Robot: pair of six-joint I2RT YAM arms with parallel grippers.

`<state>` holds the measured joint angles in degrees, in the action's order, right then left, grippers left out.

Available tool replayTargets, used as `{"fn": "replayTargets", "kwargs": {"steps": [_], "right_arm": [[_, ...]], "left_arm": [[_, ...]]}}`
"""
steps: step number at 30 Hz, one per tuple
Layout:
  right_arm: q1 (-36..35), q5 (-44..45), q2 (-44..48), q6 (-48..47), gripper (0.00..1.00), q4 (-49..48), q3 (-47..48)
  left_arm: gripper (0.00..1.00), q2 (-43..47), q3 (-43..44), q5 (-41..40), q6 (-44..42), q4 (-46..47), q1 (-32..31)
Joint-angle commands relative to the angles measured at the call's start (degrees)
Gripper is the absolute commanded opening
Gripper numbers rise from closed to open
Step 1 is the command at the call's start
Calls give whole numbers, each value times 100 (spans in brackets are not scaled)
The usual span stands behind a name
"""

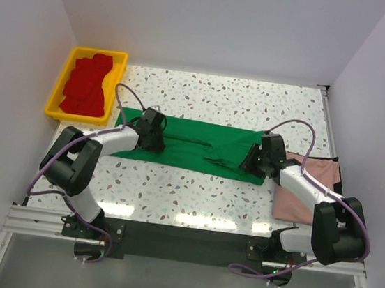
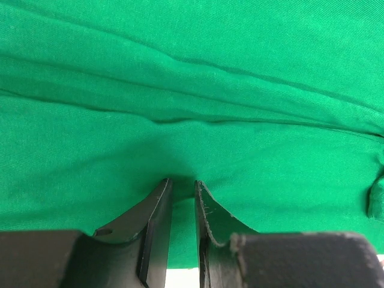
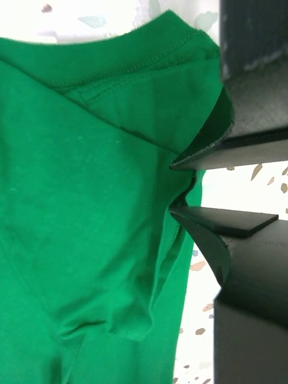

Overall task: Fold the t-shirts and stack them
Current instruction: Fold the tshirt

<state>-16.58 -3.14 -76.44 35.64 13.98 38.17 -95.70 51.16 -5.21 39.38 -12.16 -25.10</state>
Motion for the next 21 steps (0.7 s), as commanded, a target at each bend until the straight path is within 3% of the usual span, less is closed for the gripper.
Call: {"fn": "replayTargets", "kwargs": {"steps": [1, 8, 12, 14, 21], "right_arm": [[-56, -196, 279, 84, 33, -448, -204], [-91, -513, 1104, 92, 32, -265, -574], [-91, -277, 1527, 101, 41, 25, -434], [-91, -48, 1396, 92, 42, 192, -180], [-82, 296, -377, 48, 36, 290, 717]], "left_arm": [[26, 227, -71, -50, -44, 56, 58], [26, 438, -80, -6, -114, -23, 155], [27, 526, 26, -129, -272, -216, 225], [27, 526, 87, -208, -325, -348, 243], [22, 52, 500, -796, -589, -902, 269]]}}
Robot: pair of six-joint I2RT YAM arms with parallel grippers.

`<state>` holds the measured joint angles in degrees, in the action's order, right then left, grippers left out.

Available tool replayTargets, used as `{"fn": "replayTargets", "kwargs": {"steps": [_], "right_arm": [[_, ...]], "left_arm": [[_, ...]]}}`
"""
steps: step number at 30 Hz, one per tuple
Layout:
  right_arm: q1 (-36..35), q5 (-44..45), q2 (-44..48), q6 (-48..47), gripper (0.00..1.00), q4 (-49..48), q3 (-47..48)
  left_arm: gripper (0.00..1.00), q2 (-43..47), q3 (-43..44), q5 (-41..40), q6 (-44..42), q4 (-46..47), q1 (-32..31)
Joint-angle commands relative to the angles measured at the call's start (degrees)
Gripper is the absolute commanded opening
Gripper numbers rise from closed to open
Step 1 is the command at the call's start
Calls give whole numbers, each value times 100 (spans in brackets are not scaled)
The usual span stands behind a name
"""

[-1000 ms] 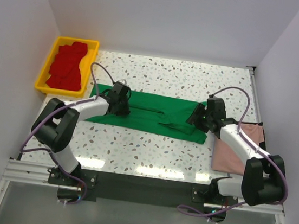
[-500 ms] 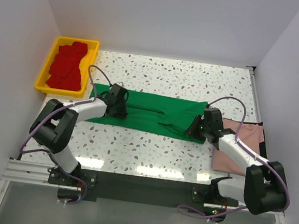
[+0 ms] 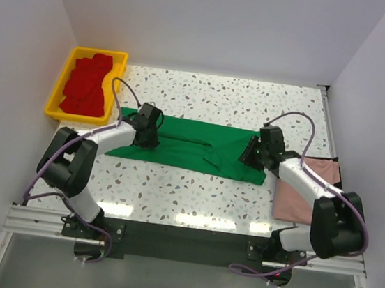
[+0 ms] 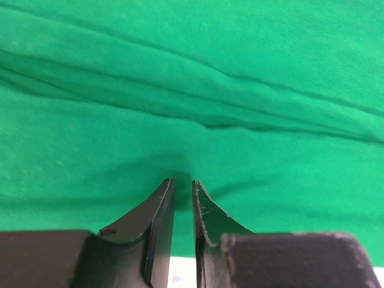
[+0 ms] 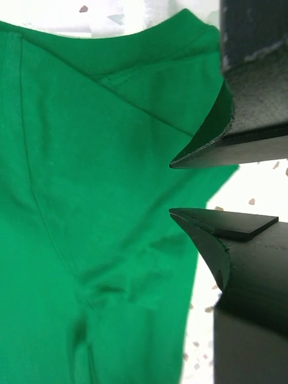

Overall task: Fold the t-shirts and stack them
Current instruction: Fold the tshirt

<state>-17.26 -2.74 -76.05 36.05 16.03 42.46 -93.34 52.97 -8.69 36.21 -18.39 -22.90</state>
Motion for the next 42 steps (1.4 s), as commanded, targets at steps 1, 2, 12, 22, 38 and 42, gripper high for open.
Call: {"fn": "replayTargets", "kwargs": {"steps": [1, 2, 12, 22, 38, 42], "right_arm": [[-15, 405, -558, 33, 36, 67, 411], [-6, 441, -734, 25, 36, 75, 508], [266, 723, -2404, -317, 36, 233, 1720], [390, 855, -4803, -1021, 38, 1401, 4786], [240, -454, -7618, -2102, 68, 1449, 9519], [231, -482, -7407, -2102, 77, 1157, 9500]], "left_arm": [[22, -289, 371, -545, -307, -331, 48], [21, -360, 398, -590, -316, -375, 48], [17, -274, -259, -283, 8, -166, 13], [16, 316, -1385, 1112, 1572, 836, -663], [37, -1416, 361, 2898, 2464, 3078, -1956], [44, -1021, 697, 2978, 1900, 2815, -1903]]}}
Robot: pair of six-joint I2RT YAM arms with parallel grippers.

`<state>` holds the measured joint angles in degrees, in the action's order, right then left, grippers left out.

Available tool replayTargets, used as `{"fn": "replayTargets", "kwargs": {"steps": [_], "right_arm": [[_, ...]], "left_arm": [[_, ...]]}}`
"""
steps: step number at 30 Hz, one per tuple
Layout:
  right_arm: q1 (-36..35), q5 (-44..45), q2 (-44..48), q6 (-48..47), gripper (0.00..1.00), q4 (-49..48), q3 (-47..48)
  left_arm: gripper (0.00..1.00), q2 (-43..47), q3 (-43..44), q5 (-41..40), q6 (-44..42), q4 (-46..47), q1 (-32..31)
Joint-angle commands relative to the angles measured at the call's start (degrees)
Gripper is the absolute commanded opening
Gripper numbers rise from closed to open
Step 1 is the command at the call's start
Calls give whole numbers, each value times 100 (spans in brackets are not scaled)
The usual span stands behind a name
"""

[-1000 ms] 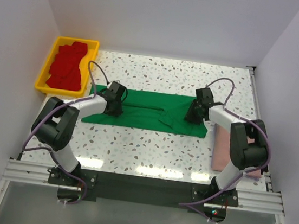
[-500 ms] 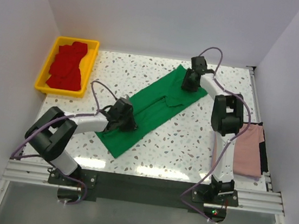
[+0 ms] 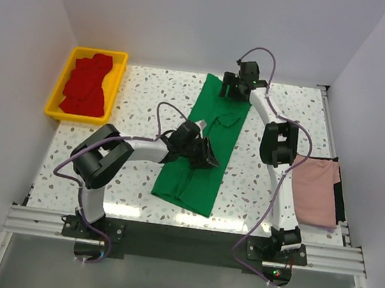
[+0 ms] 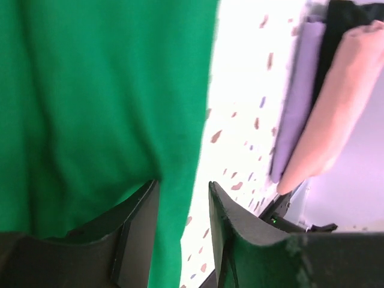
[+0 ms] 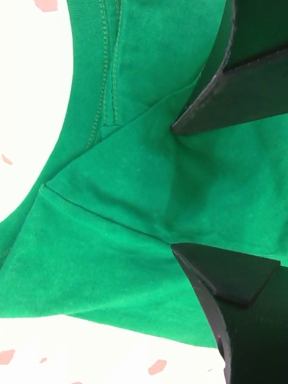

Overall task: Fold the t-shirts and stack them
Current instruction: Fold the tshirt

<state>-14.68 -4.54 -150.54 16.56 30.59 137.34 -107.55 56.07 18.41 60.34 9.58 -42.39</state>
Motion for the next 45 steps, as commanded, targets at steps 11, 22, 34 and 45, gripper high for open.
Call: {"fn": "replayTargets", "kwargs": {"steps": [11, 22, 34, 45], "right_arm": [[-44, -249, 1666, 426, 76, -598, -1215], [-588, 41, 3030, 656, 57, -1054, -3291], [-1169, 67, 2855, 796, 45, -1160, -3662], [-1169, -47, 2407, 796, 44, -1037, -3380]], "left_arm": [[29, 1807, 273, -1691, -2069, -2486, 249], [22, 1658, -667, -1824, -2079, -2128, 258], [18, 1447, -932, -1402, -2105, -1636, 91], [18, 1500, -958, -980, -2078, -1468, -94]]}}
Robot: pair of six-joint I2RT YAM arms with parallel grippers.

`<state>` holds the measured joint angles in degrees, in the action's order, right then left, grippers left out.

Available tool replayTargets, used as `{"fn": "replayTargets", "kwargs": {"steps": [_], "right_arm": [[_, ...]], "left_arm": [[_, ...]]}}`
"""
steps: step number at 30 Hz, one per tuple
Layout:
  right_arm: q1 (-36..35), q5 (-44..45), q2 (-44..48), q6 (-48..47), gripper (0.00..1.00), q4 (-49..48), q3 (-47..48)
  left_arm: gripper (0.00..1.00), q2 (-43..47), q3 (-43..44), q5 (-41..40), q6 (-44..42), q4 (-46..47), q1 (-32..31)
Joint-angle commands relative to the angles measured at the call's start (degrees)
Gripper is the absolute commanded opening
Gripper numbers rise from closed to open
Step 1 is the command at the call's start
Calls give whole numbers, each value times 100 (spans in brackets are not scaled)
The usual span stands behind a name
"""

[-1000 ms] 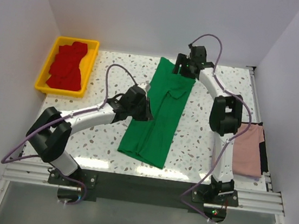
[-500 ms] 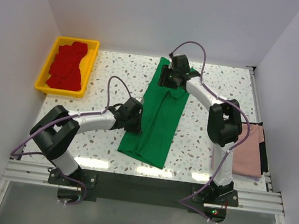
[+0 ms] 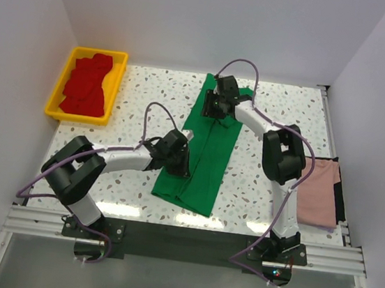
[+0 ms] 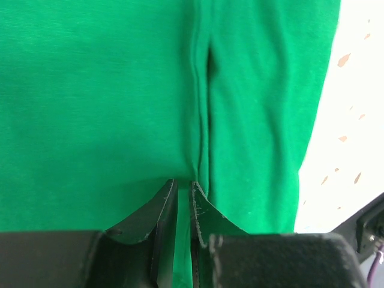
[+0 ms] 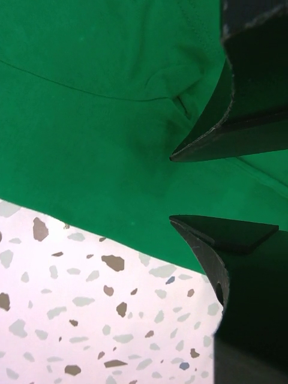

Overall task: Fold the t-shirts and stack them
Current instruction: Fold the tshirt

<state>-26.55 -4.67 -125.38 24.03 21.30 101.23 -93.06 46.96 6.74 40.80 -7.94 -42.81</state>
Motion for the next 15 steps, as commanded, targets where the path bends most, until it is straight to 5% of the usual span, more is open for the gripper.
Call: {"fn": "replayTargets", "kwargs": {"steps": [1, 15], "right_arm": [[9, -26, -135, 75, 44, -126, 222], [18, 291, 49, 207, 41, -389, -560]], "left_arm": [[18, 68, -47, 187, -116, 276, -61], [18, 218, -380, 345, -46, 408, -167]]}}
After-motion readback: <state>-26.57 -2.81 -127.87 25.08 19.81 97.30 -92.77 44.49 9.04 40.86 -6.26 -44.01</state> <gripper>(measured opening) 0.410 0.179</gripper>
